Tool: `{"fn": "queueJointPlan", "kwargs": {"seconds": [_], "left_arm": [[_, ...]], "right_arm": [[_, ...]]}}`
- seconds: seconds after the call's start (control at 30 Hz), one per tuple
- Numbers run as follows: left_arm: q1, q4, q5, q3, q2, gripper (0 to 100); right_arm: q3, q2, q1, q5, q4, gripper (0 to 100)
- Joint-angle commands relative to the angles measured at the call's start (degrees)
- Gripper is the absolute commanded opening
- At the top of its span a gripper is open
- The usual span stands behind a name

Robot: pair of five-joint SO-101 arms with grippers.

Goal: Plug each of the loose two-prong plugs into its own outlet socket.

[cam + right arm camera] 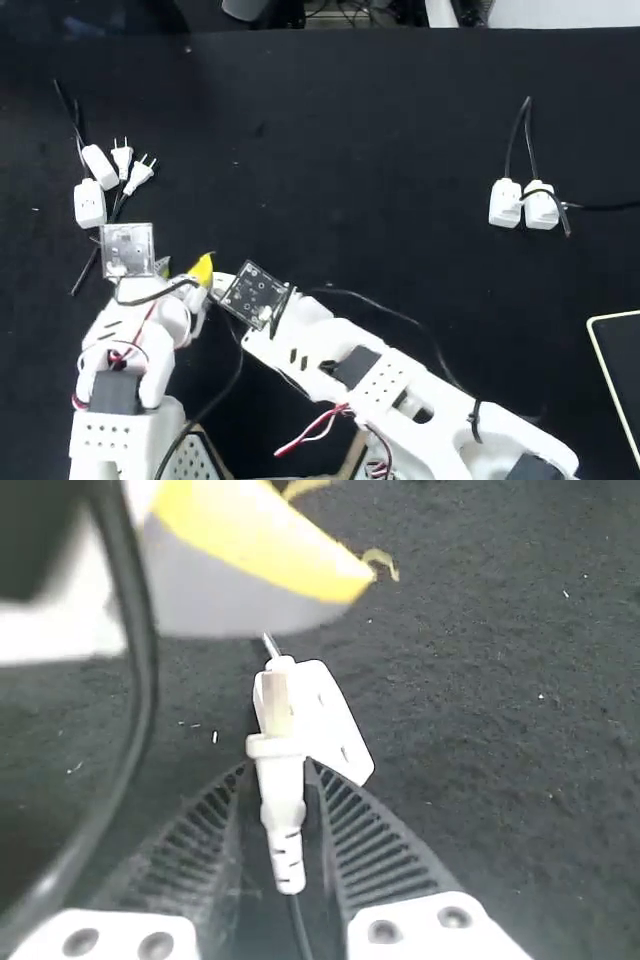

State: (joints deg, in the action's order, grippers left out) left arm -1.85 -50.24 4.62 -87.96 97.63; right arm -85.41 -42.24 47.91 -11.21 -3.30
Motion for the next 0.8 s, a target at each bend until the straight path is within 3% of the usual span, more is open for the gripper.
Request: {"fn": "queueJointPlan", "kwargs": {"seconds": [0.0,0.4,0.77], "left_arm": [[3.56,-0.44,-0.18,-1.01,3.43,20],[5.49,-0.44,-2.55,-1.89,3.78,20],[6.02,-1.32,-2.55,-1.98,3.78,20]], "right_arm": [[1.27,-2.33,1.05,0.44,1.58,1.1],[1.10,-5.41,0.97,0.53,1.41,1.1],[-1.27,-26.59,0.79,0.53,-12.48,1.1]]}}
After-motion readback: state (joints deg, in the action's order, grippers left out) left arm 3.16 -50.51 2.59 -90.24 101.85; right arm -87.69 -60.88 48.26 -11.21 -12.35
